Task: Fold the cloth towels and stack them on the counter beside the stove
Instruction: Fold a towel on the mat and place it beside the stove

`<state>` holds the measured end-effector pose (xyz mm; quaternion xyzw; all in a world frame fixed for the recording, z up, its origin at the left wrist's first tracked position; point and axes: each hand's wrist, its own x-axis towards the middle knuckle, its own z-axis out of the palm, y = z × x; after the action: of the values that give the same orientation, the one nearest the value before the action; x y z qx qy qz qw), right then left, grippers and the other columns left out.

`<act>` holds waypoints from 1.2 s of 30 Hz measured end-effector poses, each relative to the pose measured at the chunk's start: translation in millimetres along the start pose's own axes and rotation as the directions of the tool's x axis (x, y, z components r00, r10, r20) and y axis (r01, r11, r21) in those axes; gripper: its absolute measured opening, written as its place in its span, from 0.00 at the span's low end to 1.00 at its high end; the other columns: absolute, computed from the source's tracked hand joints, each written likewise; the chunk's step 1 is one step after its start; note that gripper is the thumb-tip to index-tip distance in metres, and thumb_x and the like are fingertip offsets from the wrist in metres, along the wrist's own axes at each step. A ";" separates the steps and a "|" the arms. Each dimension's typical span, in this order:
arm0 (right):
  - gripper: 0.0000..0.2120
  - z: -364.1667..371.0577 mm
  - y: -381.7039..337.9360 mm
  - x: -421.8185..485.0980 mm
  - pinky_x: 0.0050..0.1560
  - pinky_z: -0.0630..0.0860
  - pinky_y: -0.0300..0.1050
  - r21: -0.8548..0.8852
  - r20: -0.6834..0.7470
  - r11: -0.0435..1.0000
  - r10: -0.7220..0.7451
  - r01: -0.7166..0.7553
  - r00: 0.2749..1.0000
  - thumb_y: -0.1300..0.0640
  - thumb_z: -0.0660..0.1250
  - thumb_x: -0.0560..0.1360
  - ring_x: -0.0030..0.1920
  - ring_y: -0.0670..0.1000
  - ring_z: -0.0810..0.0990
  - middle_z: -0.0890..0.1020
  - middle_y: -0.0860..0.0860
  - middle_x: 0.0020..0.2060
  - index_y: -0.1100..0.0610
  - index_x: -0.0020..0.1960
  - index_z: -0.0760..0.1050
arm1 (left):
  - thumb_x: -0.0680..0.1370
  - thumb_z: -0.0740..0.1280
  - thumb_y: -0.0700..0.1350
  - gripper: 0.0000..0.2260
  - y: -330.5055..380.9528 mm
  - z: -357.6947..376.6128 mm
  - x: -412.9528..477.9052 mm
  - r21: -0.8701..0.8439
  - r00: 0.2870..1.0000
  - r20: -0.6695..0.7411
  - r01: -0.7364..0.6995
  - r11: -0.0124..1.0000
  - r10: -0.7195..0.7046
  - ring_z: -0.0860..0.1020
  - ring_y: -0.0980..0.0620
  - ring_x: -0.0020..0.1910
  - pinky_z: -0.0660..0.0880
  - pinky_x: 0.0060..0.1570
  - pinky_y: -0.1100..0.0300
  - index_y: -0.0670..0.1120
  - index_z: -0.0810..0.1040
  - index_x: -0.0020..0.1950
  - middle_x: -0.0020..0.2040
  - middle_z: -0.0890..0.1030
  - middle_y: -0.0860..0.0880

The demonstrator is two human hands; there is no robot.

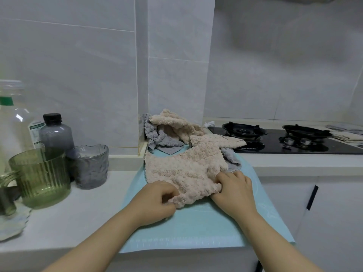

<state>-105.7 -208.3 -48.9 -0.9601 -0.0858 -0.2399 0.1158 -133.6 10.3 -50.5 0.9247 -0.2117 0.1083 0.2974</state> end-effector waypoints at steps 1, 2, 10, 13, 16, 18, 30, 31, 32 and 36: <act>0.14 0.0 0.2 0.2 0.54 0.57 0.44 -0.025 0.020 1.000 -0.001 0.002 1.000 0.48 0.54 0.69 0.56 0.51 0.67 0.77 0.45 0.49 0.49 0.50 0.72 | 0.66 0.61 0.47 0.12 0.3 0.2 -0.9 -0.045 0.999 -0.027 0.021 0.999 -0.022 0.73 0.57 0.40 0.70 0.43 0.62 0.48 0.79 0.45 0.41 0.79 0.53; 0.15 -0.3 0.4 0.6 0.56 0.58 0.45 -0.036 0.020 0.999 0.013 -0.012 1.000 0.50 0.54 0.69 0.57 0.52 0.67 0.77 0.45 0.51 0.50 0.52 0.73 | 0.68 0.61 0.45 0.08 0.5 0.3 -2.3 -0.094 0.997 -0.057 0.044 0.995 -0.049 0.72 0.56 0.37 0.69 0.39 0.61 0.48 0.78 0.43 0.40 0.79 0.50; 0.17 -6.3 2.1 -12.1 0.30 0.68 0.45 -0.239 -0.125 0.971 -0.027 -0.004 0.992 0.62 0.76 0.43 0.27 0.56 0.71 0.72 0.51 0.22 0.57 0.25 0.70 | 0.79 0.61 0.43 0.12 6.4 -10.2 -19.6 -0.211 0.961 -0.242 0.085 0.974 -0.136 0.75 0.59 0.44 0.68 0.42 0.70 0.61 0.72 0.45 0.43 0.79 0.60; 0.14 -15.3 17.7 -18.4 0.32 0.70 0.45 -0.298 -0.118 0.954 -0.058 0.021 0.991 0.59 0.77 0.46 0.29 0.56 0.73 0.73 0.52 0.24 0.57 0.24 0.72 | 0.79 0.63 0.43 0.10 7.2 -17.7 -32.7 -0.155 0.989 -0.096 0.100 0.983 -0.116 0.76 0.61 0.43 0.68 0.42 0.72 0.61 0.74 0.46 0.44 0.80 0.59; 0.05 -35.3 22.9 -24.2 0.47 0.68 0.48 -0.277 -0.028 0.961 -0.020 0.012 0.999 0.55 0.71 0.63 0.46 0.57 0.75 0.80 0.51 0.38 0.55 0.37 0.79 | 0.78 0.64 0.44 0.07 9.8 -33.3 -36.5 -0.066 0.995 -0.018 0.099 0.993 -0.101 0.77 0.58 0.47 0.70 0.46 0.67 0.57 0.77 0.48 0.46 0.81 0.56; 0.06 -48.0 22.7 -25.0 0.55 0.63 0.45 -0.235 0.019 0.969 -0.071 0.074 0.997 0.53 0.63 0.70 0.56 0.53 0.71 0.79 0.47 0.47 0.51 0.45 0.75 | 0.78 0.65 0.44 0.06 13.3 -44.6 -35.8 -0.047 0.993 -0.062 0.101 0.994 -0.104 0.77 0.56 0.47 0.71 0.48 0.63 0.57 0.77 0.47 0.46 0.81 0.56; 0.15 -108.7 7.2 -61.1 0.30 0.59 0.37 -0.007 0.435 0.988 -0.133 0.151 0.891 0.61 0.61 0.71 0.34 0.46 0.67 0.67 0.43 0.30 0.47 0.31 0.60 | 0.72 0.72 0.44 0.05 30.5 -84.7 -76.6 -0.038 0.987 0.080 0.145 0.989 -0.142 0.79 0.60 0.39 0.73 0.44 0.68 0.55 0.81 0.42 0.42 0.84 0.52; 0.15 -111.9 5.3 -63.2 0.30 0.58 0.38 0.029 0.445 0.994 -0.110 0.109 0.889 0.61 0.61 0.70 0.31 0.46 0.64 0.66 0.44 0.29 0.49 0.30 0.59 | 0.73 0.72 0.44 0.05 32.8 -86.0 -79.5 -0.062 0.986 0.087 0.145 0.987 -0.140 0.79 0.60 0.38 0.74 0.44 0.67 0.55 0.81 0.42 0.41 0.84 0.52; 0.15 -114.9 3.0 -65.2 0.30 0.56 0.40 0.069 0.451 0.996 -0.087 0.062 0.888 0.62 0.62 0.69 0.30 0.46 0.62 0.64 0.46 0.28 0.52 0.30 0.58 | 0.73 0.71 0.43 0.04 34.7 -87.2 -81.9 -0.084 0.986 0.093 0.147 0.986 -0.140 0.80 0.58 0.38 0.74 0.45 0.66 0.53 0.81 0.42 0.40 0.84 0.50; 0.14 -123.2 -5.3 -72.1 0.30 0.54 0.42 0.152 0.469 0.987 -0.031 -0.046 0.883 0.63 0.60 0.68 0.30 0.49 0.59 0.62 0.48 0.28 0.54 0.30 0.56 | 0.77 0.67 0.45 0.03 39.9 -92.3 -87.2 -0.129 0.982 0.068 0.184 0.974 -0.177 0.77 0.56 0.37 0.73 0.42 0.66 0.49 0.81 0.46 0.39 0.82 0.46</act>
<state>-223.9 -243.5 23.2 -0.9776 -0.1262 0.0077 0.1685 -236.0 64.5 15.0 0.9206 -0.1419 0.0402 0.3617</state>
